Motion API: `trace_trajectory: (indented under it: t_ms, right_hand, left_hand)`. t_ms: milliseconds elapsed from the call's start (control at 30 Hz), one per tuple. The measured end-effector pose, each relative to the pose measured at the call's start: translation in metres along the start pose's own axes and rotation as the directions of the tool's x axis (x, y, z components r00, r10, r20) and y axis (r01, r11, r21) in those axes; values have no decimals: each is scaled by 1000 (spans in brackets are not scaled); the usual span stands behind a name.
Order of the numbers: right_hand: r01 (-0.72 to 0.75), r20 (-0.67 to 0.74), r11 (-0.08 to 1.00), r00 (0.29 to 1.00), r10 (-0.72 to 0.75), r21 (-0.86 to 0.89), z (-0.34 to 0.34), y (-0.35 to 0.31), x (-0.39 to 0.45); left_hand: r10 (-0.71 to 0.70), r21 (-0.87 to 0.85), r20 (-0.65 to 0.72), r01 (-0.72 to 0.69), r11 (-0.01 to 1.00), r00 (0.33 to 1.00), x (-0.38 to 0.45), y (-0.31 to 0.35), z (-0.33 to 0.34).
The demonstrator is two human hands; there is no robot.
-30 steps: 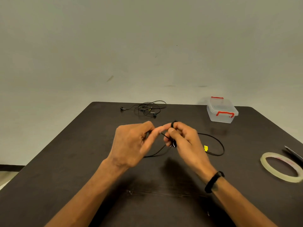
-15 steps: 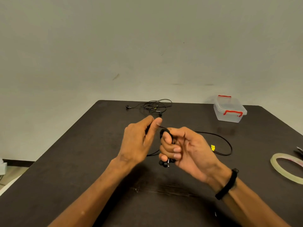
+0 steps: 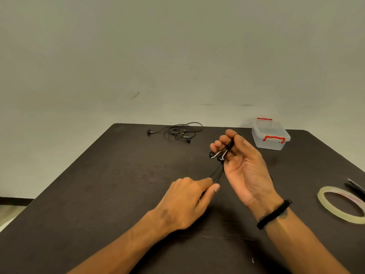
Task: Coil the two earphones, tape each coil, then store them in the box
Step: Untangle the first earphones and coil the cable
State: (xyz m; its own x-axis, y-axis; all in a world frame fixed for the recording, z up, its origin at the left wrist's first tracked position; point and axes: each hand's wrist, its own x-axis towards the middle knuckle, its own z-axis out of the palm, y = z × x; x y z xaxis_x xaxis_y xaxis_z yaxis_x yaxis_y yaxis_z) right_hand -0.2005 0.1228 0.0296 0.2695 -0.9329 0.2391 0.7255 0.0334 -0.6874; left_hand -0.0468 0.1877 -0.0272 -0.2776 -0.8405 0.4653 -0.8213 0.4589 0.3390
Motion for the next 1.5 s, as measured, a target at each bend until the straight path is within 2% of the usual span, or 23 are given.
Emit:
trace_trajectory:
  t_ms: [67, 133, 200, 300, 500, 633, 733, 833, 967, 1033, 1100, 1167, 1267, 1500]
  right_hand:
    - [29, -34, 999, 999, -31, -36, -5, 2, 2]
    - [48, -53, 991, 997, -55, -122, -8, 6, 3]
    - [74, -44, 961, 995, -89, -268, -9, 10, 3]
    - [115, 19, 847, 992, -123, -520, -9, 17, -1]
    - [90, 166, 706, 985, 40, -703, -4, 27, -10]
    - [109, 248, 596, 956, 156, -796, -4, 32, -12]
    - [37, 238, 601, 936, 258, -799, 0, 31, -18]
    - [-29, 257, 634, 899, 355, -773, 7, 32, -24]
    - [-220, 324, 781, 820, 473, -584, 17, 33, -32]
    - [-330, 375, 833, 776, 507, -443, 22, 30, -34]
    - [-394, 421, 863, 757, 500, -316, 23, 26, -34]
    - [-424, 447, 884, 763, 467, -198, 22, 22, -31]
    - [-423, 452, 905, 800, 395, -41, 19, 16, -25]
    - [-305, 293, 945, 920, 260, 117, 16, 1, -18]
  left_hand:
    - [81, 52, 6, -81, 995, 997, -1, 9, -1]
    - [125, 81, -45, -121, 989, 991, 0, 13, -4]
    - [142, 106, -145, -127, 986, 979, 2, 10, -9]
    - [143, 105, -271, -119, 987, 952, 4, 4, -21]
    - [179, 129, -453, -134, 983, 873, 7, -2, -41]
    - [145, 149, -516, -78, 986, 844, 9, -8, -52]
    - [118, 149, -542, -44, 988, 832, 10, -14, -57]
    - [67, 131, -577, 11, 991, 814, 12, -19, -59]
    - [-6, 47, -573, 40, 998, 819, 14, -25, -59]
    - [-112, -44, -514, 104, 994, 851, 15, -29, -54]
    - [-256, -179, -382, 201, 963, 888, 15, -30, -44]
    - [-326, -290, -227, 256, 922, 918, 13, -29, -34]
    - [-314, -127, -87, 302, 945, 946, 8, -30, -22]
    - [-253, -69, -110, 246, 967, 961, 8, -11, 0]
